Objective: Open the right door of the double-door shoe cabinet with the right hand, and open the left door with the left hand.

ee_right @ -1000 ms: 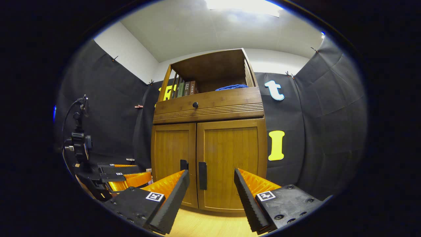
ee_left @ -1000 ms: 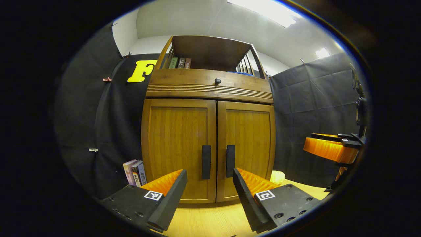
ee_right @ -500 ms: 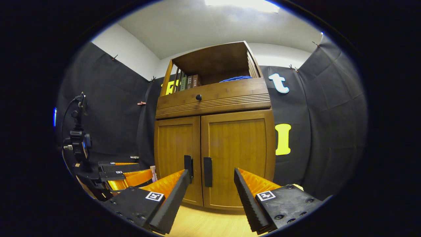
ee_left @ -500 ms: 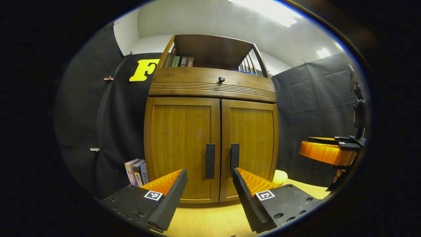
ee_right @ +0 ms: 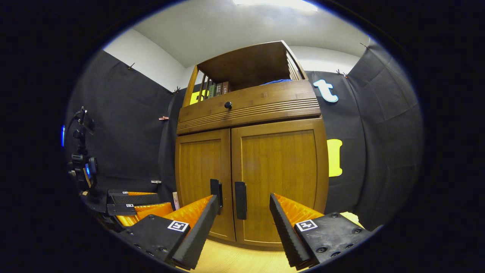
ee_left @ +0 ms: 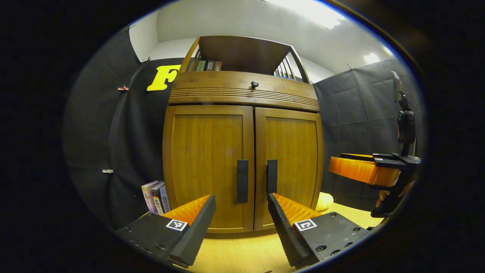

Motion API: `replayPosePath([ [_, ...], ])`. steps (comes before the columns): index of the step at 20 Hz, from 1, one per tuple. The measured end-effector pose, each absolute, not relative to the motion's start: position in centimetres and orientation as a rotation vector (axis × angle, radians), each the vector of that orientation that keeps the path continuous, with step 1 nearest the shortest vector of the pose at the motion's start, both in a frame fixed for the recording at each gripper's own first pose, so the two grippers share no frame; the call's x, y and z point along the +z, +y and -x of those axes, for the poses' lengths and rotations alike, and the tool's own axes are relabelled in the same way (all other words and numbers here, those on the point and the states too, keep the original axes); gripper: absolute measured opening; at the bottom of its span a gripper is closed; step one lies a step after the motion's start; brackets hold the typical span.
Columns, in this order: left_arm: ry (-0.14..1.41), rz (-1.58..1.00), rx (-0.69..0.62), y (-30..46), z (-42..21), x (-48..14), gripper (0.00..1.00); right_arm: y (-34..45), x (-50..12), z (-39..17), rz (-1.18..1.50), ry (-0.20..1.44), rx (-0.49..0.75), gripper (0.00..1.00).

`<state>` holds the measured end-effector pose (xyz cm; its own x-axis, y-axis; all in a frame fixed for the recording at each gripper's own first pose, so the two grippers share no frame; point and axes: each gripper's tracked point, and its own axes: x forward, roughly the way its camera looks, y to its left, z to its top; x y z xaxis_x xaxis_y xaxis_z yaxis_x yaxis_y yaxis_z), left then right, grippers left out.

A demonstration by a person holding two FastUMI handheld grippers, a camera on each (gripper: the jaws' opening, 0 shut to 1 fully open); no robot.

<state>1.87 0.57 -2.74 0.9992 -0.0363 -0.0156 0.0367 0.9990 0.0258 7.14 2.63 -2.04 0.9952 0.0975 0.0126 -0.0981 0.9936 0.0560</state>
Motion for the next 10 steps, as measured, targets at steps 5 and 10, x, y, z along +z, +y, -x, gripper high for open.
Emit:
replayPosePath([
  [5,0.007,-0.04,-0.09,-1.0,-2.7,-3.6,0.87,4.1,-4.9,-9.5,-0.088,0.043,0.173,0.87],
  [10,0.016,-0.045,-0.079,-1.0,-3.2,-4.5,0.87,3.8,-6.3,-13.0,-0.082,0.017,0.172,0.86],
])
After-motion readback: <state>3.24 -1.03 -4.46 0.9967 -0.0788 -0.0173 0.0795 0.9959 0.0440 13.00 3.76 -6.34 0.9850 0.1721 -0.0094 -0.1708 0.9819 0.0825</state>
